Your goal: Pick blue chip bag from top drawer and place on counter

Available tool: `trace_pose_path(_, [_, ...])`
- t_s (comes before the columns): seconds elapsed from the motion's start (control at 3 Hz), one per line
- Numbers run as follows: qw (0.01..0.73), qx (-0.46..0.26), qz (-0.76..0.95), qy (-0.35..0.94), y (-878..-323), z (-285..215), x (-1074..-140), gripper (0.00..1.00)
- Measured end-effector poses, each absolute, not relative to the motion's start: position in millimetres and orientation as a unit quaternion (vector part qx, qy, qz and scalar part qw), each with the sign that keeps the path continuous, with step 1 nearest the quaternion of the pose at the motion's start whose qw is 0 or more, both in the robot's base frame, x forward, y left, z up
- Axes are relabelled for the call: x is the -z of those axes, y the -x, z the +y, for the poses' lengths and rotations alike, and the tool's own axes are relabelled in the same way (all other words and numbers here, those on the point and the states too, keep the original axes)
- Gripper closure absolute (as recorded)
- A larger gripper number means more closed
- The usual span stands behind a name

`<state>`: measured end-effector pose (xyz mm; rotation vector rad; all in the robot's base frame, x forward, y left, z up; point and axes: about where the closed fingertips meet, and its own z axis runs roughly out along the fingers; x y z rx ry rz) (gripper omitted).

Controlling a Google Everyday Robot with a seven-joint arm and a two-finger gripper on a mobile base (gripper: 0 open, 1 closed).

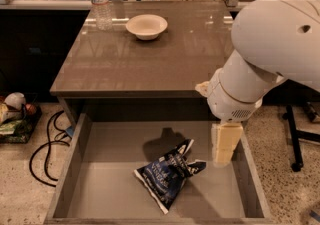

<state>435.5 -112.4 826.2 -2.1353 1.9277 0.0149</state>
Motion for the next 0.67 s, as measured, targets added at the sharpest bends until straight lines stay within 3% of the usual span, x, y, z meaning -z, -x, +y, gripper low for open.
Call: trace_pose_path(0.67, [0.093, 0.028, 0.667, 0.739, -409.0, -117.0, -859.0, 0.00])
